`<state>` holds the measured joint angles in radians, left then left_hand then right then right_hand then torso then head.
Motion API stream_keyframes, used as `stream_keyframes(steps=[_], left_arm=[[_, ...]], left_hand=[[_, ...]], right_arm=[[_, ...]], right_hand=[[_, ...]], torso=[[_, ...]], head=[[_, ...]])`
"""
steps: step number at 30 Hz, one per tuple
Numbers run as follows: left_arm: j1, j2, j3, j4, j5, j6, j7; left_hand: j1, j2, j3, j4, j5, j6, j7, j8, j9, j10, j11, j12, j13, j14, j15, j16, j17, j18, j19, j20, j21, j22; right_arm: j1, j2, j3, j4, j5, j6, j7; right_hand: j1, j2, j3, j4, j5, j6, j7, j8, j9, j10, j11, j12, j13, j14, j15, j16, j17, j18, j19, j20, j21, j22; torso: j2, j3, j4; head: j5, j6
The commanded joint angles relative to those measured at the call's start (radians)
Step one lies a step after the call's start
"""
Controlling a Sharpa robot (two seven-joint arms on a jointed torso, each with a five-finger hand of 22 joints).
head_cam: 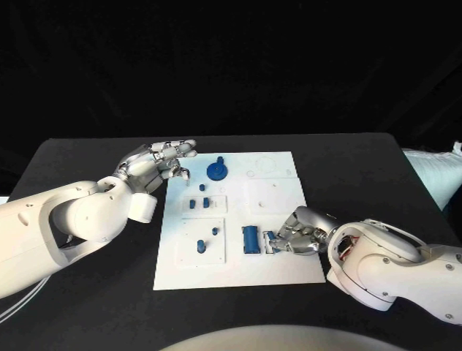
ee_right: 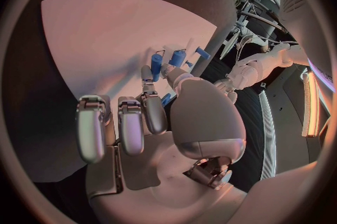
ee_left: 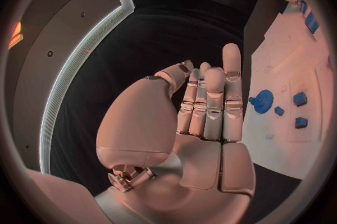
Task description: Assemble the parts on the task board
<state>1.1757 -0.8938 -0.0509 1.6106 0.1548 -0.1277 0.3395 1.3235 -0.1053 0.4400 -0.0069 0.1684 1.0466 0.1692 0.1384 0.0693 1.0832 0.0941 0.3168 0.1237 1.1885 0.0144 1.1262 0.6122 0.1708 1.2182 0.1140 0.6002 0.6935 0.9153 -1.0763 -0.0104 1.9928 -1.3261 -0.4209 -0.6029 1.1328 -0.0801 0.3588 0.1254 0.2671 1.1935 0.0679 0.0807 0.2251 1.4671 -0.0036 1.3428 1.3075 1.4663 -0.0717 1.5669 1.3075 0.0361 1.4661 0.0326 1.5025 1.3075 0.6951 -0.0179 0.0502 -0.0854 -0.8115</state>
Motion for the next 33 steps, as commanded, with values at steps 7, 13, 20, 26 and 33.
stream_keyframes(steps=[7, 13, 20, 26, 33], left_arm=[[0.000, 0.001, 0.000, 0.004, -0.004, 0.020, 0.003], [0.000, 0.002, 0.000, 0.005, -0.005, 0.023, 0.002], [0.000, 0.002, 0.000, 0.006, -0.009, 0.024, 0.001], [0.000, 0.001, 0.000, 0.007, -0.010, 0.024, 0.000], [0.000, 0.002, 0.000, 0.005, -0.011, 0.025, -0.002]], left_hand=[[0.001, 0.010, -0.002, -0.007, 0.005, -0.009, 0.001, 0.004, 0.000, -0.007, 0.002, 0.002, 0.002, -0.006, 0.000, 0.003, -0.001, 0.012, -0.008, -0.001, -0.006, -0.002], [0.001, 0.010, -0.002, -0.007, 0.005, -0.009, 0.001, 0.004, 0.000, -0.008, 0.003, 0.004, 0.002, -0.006, 0.000, 0.004, -0.002, 0.012, -0.008, -0.001, -0.006, -0.002], [0.001, 0.010, -0.002, -0.007, 0.005, -0.009, 0.001, 0.004, 0.000, -0.008, 0.003, 0.004, 0.002, -0.006, 0.000, 0.004, -0.002, 0.012, -0.008, -0.001, -0.006, -0.002], [-0.001, 0.009, -0.003, -0.007, 0.004, -0.009, 0.002, 0.004, -0.001, -0.009, 0.003, 0.005, 0.002, -0.007, 0.001, 0.004, -0.003, 0.012, -0.008, 0.000, -0.006, -0.002], [-0.001, 0.009, -0.003, -0.007, 0.004, -0.009, 0.002, 0.004, -0.001, -0.009, 0.003, 0.005, 0.002, -0.007, 0.001, 0.004, -0.003, 0.012, -0.008, 0.000, -0.006, -0.002]], right_arm=[[0.000, 0.016, 0.000, -0.009, 0.000, 0.041, -0.005], [0.000, 0.026, 0.000, -0.014, -0.003, 0.049, -0.005], [0.000, 0.030, 0.000, -0.024, -0.016, 0.055, -0.006], [0.000, 0.032, 0.000, -0.029, -0.030, 0.057, -0.006], [0.000, 0.034, 0.000, -0.026, -0.042, 0.049, -0.003]], right_hand=[[-0.021, 0.001, -0.025, 0.009, 0.012, 0.006, 0.001, -0.005, -0.003, 0.052, -0.007, 0.009, 0.161, 0.105, -0.005, 0.004, 0.263, -0.014, 0.069, -0.004, 0.003, 0.183], [-0.029, 0.002, -0.045, 0.018, 0.029, 0.009, 0.000, -0.005, -0.003, 0.053, -0.008, 0.013, 0.164, 0.105, -0.006, 0.004, 0.263, -0.014, 0.070, -0.005, 0.004, 0.184], [-0.054, 0.001, -0.093, 0.044, 0.070, 0.011, 0.000, -0.006, -0.005, 0.053, -0.008, 0.010, 0.164, 0.105, -0.005, 0.004, 0.263, -0.014, 0.069, -0.005, 0.003, 0.182], [-0.084, -0.004, -0.166, 0.085, 0.048, 0.012, -0.002, -0.007, -0.007, 0.052, -0.008, 0.007, 0.164, 0.105, -0.006, 0.004, 0.263, -0.014, 0.068, -0.005, 0.001, 0.181], [-0.103, 0.005, -0.259, 0.149, -0.034, 0.016, -0.005, -0.005, -0.007, 0.054, -0.011, 0.009, 0.167, 0.105, -0.008, 0.004, 0.263, -0.014, 0.069, -0.007, 0.002, 0.183]], torso=[[0.000, 0.0002, -0.0011], [-0.001, -0.0001, -0.0006], [0.000, -0.0001, -0.0003], [0.000, 0.0005, -0.0015], [0.000, 0.0012, -0.0016]], head=[[0.003, -0.007], [0.005, -0.005], [0.007, -0.003], [0.008, -0.003], [0.008, -0.003]])
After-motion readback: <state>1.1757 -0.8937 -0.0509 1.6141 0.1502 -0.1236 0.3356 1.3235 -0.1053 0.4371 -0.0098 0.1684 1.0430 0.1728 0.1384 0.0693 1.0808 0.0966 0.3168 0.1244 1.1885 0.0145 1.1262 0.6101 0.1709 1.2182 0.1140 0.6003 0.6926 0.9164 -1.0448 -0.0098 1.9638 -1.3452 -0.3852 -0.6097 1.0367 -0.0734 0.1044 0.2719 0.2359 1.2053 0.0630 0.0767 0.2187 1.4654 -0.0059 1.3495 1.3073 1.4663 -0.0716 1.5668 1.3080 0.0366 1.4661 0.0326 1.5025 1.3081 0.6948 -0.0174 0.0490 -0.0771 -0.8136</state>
